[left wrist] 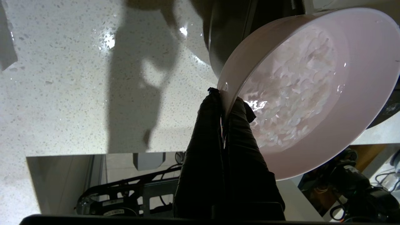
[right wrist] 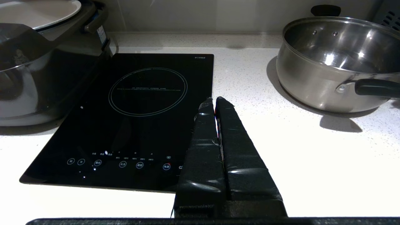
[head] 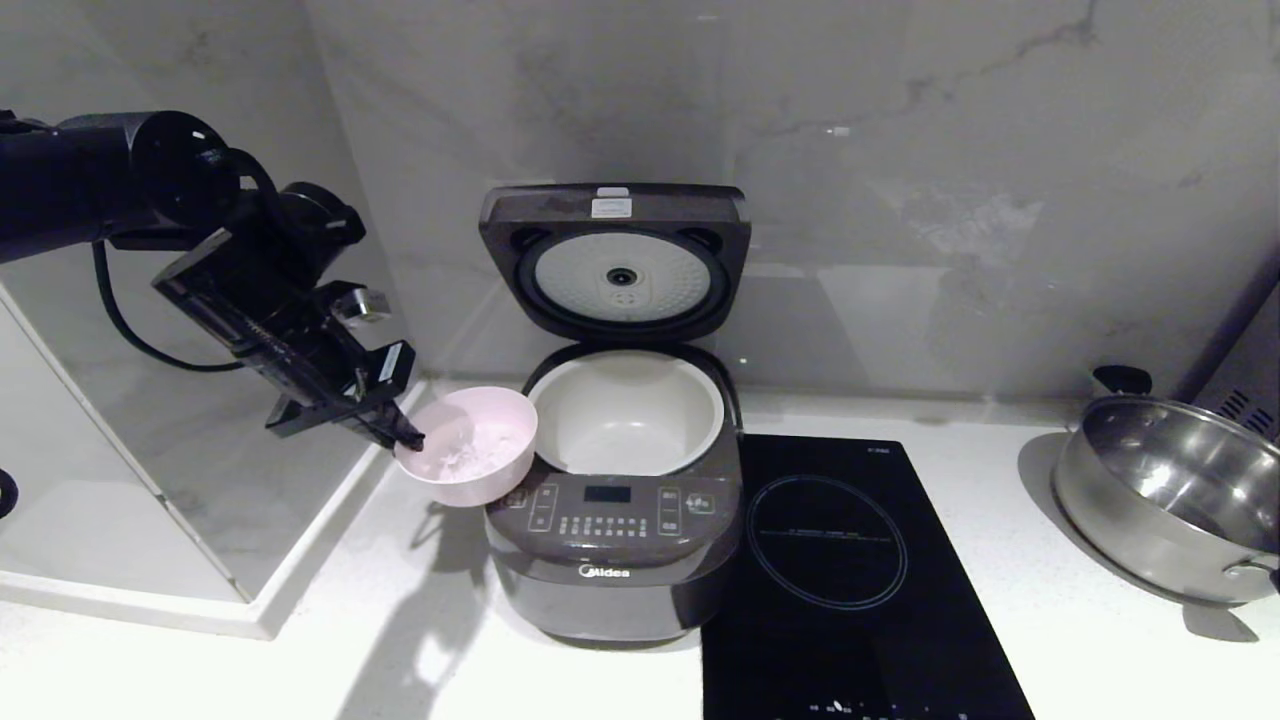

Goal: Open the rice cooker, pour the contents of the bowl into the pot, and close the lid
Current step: Pour the water from the bowl into the rice cooker

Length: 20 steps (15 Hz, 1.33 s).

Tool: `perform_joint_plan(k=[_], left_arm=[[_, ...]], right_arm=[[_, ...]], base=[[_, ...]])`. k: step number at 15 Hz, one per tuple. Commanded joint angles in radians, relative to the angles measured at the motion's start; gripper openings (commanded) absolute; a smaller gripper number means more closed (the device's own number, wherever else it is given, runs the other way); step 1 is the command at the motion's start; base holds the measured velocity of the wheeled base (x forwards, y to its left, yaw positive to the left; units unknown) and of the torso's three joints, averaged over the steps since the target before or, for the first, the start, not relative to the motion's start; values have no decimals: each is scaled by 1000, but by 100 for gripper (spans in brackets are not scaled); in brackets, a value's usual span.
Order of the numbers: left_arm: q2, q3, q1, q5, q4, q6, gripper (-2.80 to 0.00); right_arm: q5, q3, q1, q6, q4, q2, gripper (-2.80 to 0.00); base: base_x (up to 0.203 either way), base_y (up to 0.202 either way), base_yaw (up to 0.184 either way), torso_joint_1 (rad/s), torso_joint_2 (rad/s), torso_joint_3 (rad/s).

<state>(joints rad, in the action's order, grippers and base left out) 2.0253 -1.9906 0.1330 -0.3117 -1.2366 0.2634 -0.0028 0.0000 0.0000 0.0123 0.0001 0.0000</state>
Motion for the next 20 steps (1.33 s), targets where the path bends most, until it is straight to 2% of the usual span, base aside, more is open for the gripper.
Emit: perform_joint_plan(k=[1, 8, 15, 20], left_arm=[[-5, -2, 3, -3, -3, 2, -280], [17, -11, 39, -10, 68, 64, -280], [30, -16, 68, -10, 89, 69, -280], [32, -16, 94, -12, 161, 133, -280]], right_arm=[[0, 0, 0, 0, 0, 0, -280], [0, 0, 0, 0, 0, 0, -280], [0, 0, 0, 0, 0, 0, -280], [0, 0, 0, 0, 0, 0, -280]], base=[[0, 0, 0, 0, 0, 0], [0, 0, 0, 0, 0, 0], [0, 0, 0, 0, 0, 0], [0, 0, 0, 0, 0, 0]])
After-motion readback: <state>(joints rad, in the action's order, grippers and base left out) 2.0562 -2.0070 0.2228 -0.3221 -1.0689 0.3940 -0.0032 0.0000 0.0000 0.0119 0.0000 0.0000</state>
